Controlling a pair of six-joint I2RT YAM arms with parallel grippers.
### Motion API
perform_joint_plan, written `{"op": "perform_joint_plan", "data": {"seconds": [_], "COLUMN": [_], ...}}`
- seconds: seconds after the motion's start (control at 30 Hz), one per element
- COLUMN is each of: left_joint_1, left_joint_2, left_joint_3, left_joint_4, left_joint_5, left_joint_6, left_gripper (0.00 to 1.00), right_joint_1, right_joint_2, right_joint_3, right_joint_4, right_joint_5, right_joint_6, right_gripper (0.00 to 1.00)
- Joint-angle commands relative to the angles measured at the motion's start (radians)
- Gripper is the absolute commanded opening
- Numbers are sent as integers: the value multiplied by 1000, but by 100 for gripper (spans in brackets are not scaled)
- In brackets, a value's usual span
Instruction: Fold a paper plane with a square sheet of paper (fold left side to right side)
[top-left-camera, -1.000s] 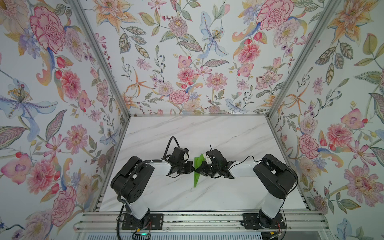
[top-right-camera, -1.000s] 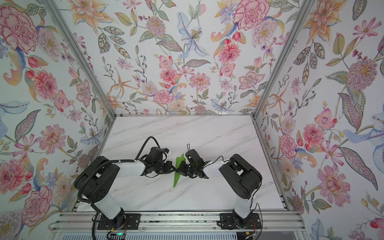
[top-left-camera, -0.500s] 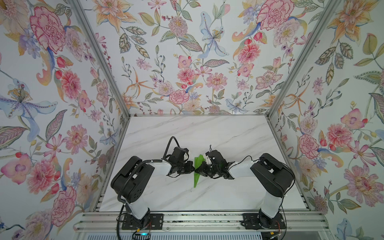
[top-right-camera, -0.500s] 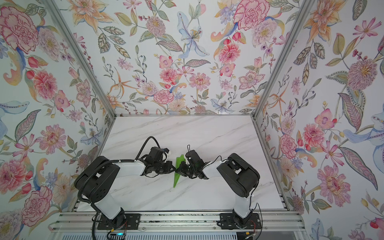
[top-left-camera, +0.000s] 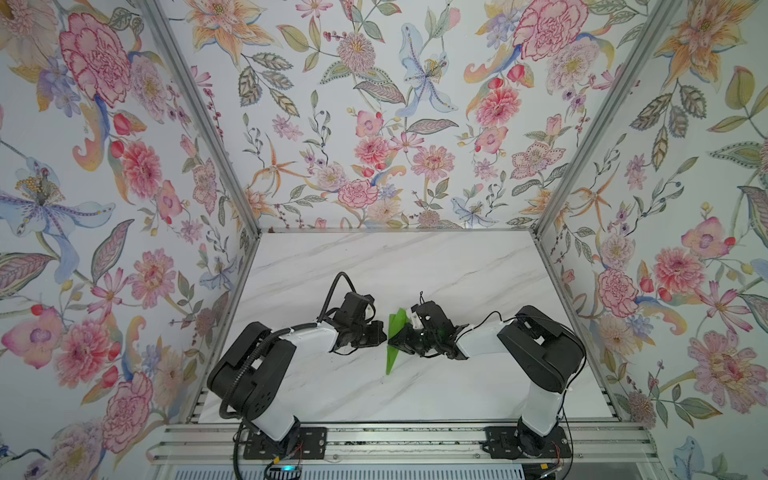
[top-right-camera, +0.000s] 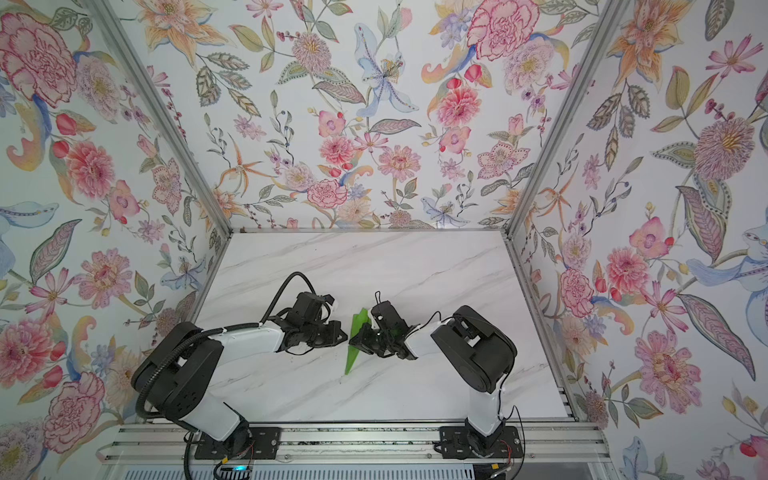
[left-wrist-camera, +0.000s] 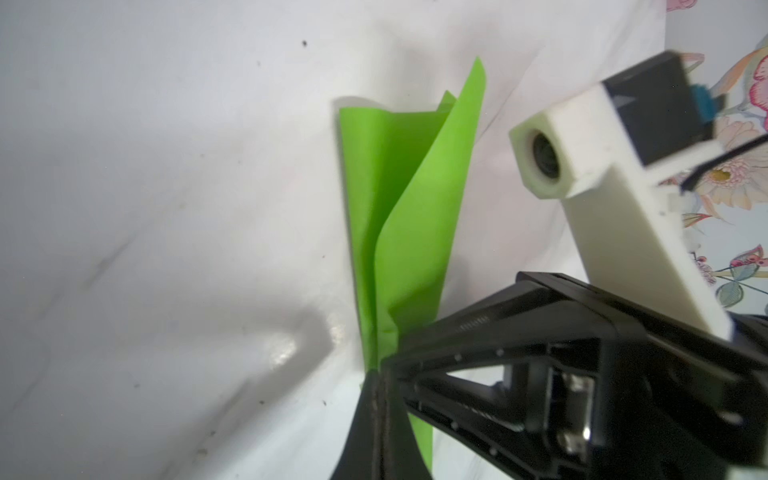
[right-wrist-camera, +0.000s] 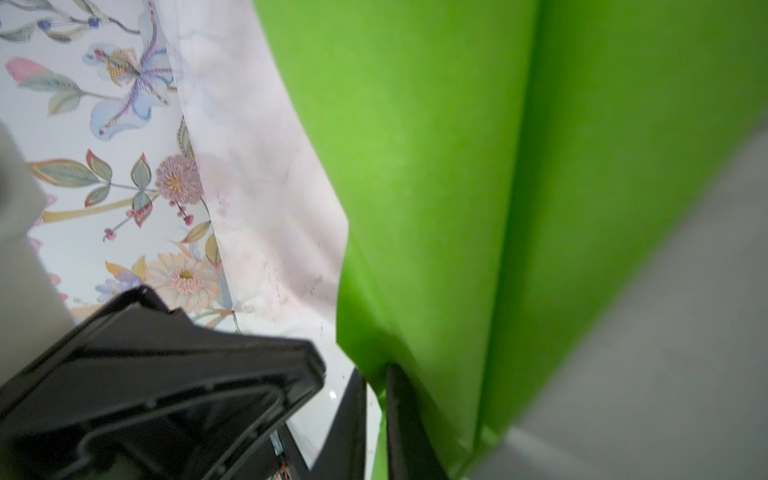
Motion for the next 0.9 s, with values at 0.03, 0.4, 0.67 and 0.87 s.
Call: {"op": "perform_joint_plan", "data": {"seconds": [0.03, 0.4, 0.67, 0.87], "left_joint_1": [-47, -138, -152, -152], "left_joint_2": [-74, -114, -66, -34], "left_joint_3": [-43, -155, -155, -154], "left_joint_4": [-25, 79, 107, 42], "left_joint_5": [-8, -14, -14, -68], "left_joint_6": [-48, -187, -189, -149], "left_gripper": [0, 24, 20, 6], "right_joint_1": [2, 2, 2, -3], "right_joint_2": [41, 44, 40, 16], "right_joint_3": [-16, -2, -1, 1], "right_joint_4": [-87, -126, -135, -171], "right_joint_5": [43, 53, 56, 68], "right_joint_6": [28, 33, 33, 16], "right_gripper": [15, 7, 7, 7]}}
